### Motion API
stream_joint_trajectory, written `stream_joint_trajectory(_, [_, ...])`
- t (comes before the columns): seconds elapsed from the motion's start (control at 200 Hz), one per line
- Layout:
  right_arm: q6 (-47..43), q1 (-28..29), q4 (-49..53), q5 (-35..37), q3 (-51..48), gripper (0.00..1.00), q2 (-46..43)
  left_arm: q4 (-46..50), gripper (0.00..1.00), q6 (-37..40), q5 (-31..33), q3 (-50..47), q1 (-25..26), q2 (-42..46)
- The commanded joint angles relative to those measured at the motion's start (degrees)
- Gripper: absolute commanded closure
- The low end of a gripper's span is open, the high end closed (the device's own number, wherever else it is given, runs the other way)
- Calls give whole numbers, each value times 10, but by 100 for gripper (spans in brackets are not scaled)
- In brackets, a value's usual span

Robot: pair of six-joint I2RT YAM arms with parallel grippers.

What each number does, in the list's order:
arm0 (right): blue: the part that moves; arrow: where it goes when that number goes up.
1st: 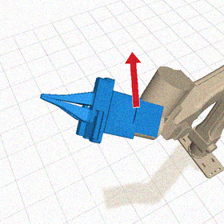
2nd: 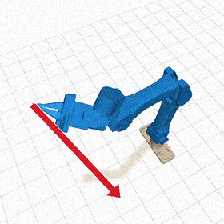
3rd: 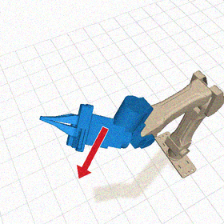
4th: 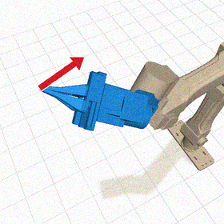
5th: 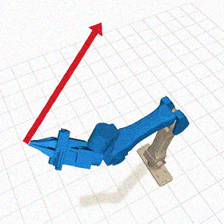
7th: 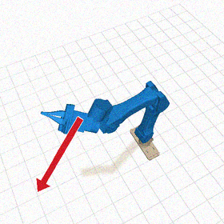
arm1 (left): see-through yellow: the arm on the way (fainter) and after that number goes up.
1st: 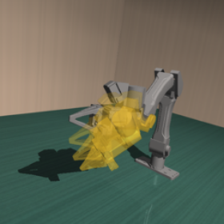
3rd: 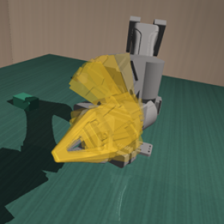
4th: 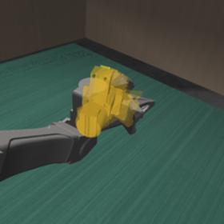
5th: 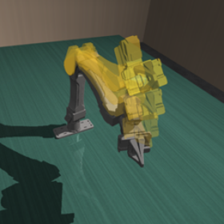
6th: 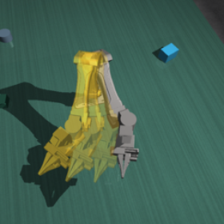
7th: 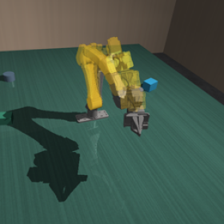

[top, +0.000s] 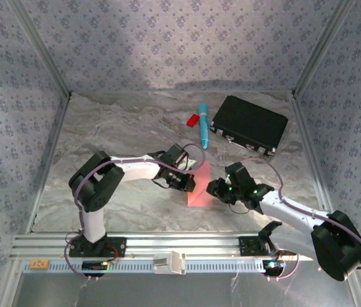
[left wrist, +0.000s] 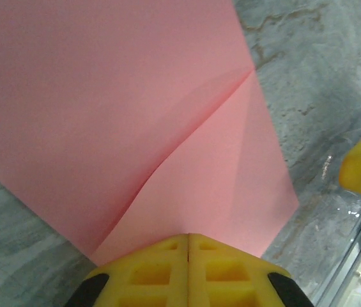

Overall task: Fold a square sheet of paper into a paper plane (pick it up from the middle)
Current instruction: Turn over the paper at the center of the table.

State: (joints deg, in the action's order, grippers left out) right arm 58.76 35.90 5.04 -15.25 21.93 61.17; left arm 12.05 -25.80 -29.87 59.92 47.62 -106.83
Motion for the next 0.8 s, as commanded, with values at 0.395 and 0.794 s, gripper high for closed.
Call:
stream_joint_trajectory(0.395, [50, 49, -8, 26, 1, 60, 60, -15, 98, 9, 7, -48, -2, -4])
stream_joint_trajectory(0.794, [65, 32, -121, 17, -13, 51, 87, -12, 99, 12, 0, -36, -2, -13])
